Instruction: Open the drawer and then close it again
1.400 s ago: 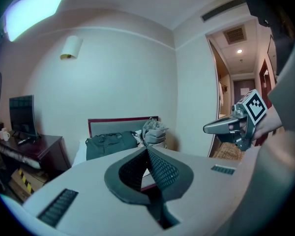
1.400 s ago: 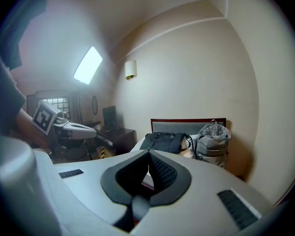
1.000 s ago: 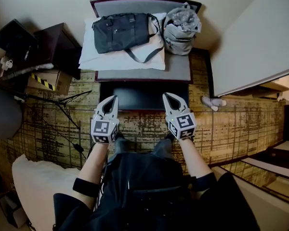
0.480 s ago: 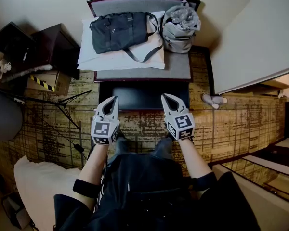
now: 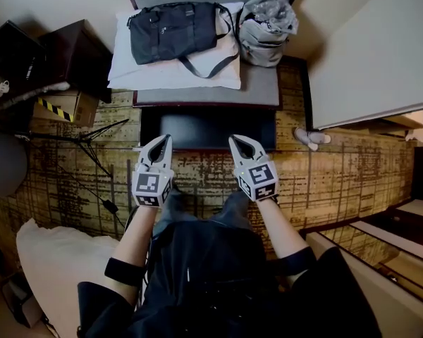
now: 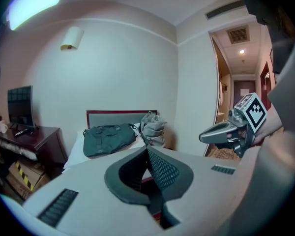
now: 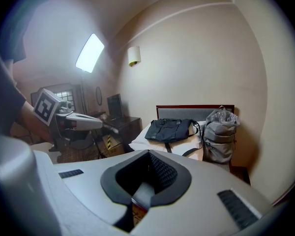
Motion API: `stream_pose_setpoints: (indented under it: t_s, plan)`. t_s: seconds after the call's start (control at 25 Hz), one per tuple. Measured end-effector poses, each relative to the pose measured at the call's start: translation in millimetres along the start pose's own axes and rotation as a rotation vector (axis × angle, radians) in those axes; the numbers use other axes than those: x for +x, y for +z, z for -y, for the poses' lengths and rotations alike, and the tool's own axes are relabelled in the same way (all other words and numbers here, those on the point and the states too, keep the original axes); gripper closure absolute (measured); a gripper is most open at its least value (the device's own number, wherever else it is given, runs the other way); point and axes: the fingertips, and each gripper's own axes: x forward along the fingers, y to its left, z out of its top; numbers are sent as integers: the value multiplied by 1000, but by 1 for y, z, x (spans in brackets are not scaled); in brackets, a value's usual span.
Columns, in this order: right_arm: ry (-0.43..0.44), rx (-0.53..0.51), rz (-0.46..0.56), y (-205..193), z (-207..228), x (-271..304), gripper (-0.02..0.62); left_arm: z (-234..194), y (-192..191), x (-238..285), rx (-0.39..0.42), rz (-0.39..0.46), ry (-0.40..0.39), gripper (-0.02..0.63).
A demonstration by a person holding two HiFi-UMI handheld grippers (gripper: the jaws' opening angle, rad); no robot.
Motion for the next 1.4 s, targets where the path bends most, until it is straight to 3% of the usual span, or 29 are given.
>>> stream_pose_setpoints:
  t_s: [0.36,0.8,1.08,1.4]
  plan:
    - [51,10,-47,-28,-21,16,595,11,-38,5,-16,-76,-24,604]
    - [102,25,-171,-104,-46,54,595,34,-140,13,-84,-254,-77,604]
    - [93,107,-337,-211,-51,73,595,36,-211,28,-97,-365,-99,604]
    - [15,210,-513,-368,-27,105,595,37,-354,58,-181,-528,-43,604]
